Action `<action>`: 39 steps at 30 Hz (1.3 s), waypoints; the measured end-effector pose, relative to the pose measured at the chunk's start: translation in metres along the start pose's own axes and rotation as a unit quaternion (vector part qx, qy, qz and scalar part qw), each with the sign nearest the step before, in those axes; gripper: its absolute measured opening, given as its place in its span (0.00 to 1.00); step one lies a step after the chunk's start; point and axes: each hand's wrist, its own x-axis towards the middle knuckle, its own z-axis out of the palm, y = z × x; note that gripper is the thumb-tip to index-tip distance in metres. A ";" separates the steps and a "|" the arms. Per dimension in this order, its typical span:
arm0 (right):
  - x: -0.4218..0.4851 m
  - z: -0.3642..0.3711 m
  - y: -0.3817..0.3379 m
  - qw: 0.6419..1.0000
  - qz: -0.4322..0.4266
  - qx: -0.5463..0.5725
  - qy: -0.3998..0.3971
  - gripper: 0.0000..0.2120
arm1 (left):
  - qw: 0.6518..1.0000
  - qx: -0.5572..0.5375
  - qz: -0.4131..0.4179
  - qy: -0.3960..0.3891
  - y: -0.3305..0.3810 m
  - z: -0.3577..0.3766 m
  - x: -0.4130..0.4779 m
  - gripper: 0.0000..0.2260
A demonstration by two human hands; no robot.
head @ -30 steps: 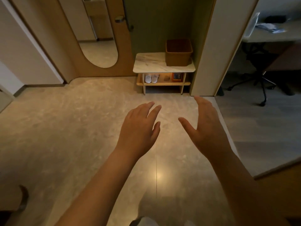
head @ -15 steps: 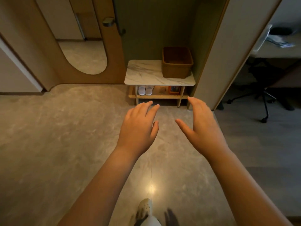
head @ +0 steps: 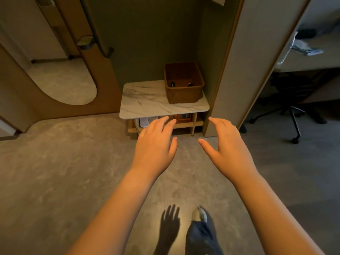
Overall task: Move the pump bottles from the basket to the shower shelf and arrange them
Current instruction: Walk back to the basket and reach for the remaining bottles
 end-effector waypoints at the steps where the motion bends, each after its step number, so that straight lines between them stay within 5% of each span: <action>1: 0.017 0.001 0.010 1.000 -0.003 0.004 -0.001 0.31 | 1.000 0.001 -0.002 0.001 0.002 0.007 0.017 0.20; 18: 0.258 0.018 0.150 0.999 -0.013 0.034 -0.037 0.32 | 0.998 0.033 -0.056 -0.017 0.010 0.115 0.247 0.23; 29: 0.424 0.089 0.191 0.995 0.019 0.033 -0.092 0.35 | 0.996 -0.061 -0.058 0.025 -0.064 0.183 0.388 0.17; 39: 0.590 0.158 0.204 0.999 0.026 0.018 -0.026 0.32 | 0.994 -0.083 -0.059 0.024 -0.154 0.247 0.543 0.17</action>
